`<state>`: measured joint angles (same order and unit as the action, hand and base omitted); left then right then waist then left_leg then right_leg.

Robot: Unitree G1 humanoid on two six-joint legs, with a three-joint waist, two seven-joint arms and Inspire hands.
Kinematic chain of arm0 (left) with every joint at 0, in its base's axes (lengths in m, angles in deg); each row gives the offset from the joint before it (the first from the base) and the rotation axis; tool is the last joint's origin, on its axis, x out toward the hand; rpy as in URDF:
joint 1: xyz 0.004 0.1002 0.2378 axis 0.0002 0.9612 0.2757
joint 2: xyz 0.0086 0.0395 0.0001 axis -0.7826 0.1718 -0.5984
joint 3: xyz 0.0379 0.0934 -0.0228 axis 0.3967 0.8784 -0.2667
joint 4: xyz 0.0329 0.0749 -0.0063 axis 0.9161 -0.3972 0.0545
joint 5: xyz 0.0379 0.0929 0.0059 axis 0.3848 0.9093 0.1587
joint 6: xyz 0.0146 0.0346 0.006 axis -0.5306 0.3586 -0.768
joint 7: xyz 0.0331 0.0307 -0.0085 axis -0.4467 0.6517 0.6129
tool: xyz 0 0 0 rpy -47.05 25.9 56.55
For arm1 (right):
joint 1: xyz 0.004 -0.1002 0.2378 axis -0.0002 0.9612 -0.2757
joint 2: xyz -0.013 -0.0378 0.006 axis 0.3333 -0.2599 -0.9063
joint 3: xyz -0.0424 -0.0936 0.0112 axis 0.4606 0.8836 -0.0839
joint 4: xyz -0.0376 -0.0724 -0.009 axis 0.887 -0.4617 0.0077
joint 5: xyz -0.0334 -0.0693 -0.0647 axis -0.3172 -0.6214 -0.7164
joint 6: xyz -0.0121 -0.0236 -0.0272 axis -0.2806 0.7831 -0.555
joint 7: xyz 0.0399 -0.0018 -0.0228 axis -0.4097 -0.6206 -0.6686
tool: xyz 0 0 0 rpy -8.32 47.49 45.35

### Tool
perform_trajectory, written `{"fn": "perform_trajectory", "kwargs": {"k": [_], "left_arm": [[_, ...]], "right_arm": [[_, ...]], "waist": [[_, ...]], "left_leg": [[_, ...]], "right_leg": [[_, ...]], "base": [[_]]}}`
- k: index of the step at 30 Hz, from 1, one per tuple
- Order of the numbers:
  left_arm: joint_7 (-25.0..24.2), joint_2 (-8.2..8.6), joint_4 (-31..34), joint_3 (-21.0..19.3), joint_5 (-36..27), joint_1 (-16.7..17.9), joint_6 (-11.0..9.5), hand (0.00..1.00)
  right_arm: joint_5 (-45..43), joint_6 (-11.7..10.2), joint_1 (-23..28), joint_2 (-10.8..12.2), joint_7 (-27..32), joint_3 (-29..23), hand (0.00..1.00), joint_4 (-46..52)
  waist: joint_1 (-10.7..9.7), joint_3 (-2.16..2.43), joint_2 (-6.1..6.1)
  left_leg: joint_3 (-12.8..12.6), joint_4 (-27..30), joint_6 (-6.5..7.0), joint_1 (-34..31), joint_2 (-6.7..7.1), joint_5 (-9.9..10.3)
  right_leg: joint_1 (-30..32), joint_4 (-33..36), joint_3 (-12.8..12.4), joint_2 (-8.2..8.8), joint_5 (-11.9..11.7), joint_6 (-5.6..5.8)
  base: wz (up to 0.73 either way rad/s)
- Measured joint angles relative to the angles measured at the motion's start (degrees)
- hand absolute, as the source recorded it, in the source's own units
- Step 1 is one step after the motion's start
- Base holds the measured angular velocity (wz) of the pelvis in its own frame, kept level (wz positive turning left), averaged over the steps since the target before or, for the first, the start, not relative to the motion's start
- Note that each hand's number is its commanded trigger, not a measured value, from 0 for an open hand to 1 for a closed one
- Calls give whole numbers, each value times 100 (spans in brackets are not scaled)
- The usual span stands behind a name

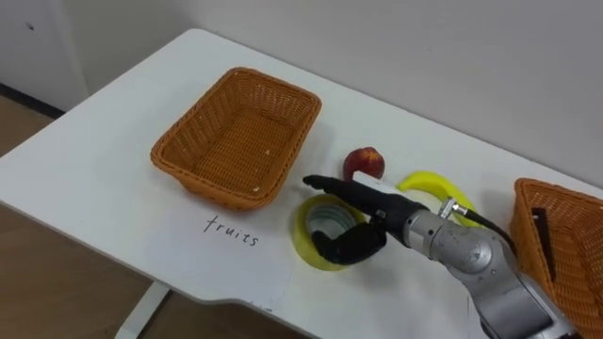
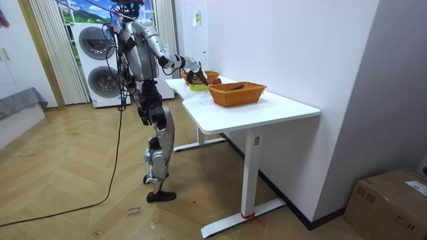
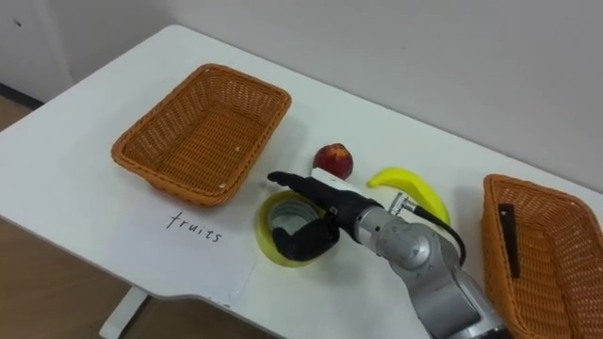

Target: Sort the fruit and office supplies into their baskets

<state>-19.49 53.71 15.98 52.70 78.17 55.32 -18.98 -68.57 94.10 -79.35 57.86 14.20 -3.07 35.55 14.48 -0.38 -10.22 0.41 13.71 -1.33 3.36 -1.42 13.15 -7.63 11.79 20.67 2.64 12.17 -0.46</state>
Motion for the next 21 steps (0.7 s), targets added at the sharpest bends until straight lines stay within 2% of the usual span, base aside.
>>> {"fn": "perform_trajectory", "kwargs": {"k": [21], "left_arm": [[-70,4,-16,-4,1,-5,35,0]], "right_arm": [[-185,1,15,-66,-450,-214,0,-17]], "waist": [[23,0,1]], "left_leg": [[-25,-20,3,30,-4,2]], "right_leg": [[37,-1,-25,-3,-1,1]], "base": [[0]]}}
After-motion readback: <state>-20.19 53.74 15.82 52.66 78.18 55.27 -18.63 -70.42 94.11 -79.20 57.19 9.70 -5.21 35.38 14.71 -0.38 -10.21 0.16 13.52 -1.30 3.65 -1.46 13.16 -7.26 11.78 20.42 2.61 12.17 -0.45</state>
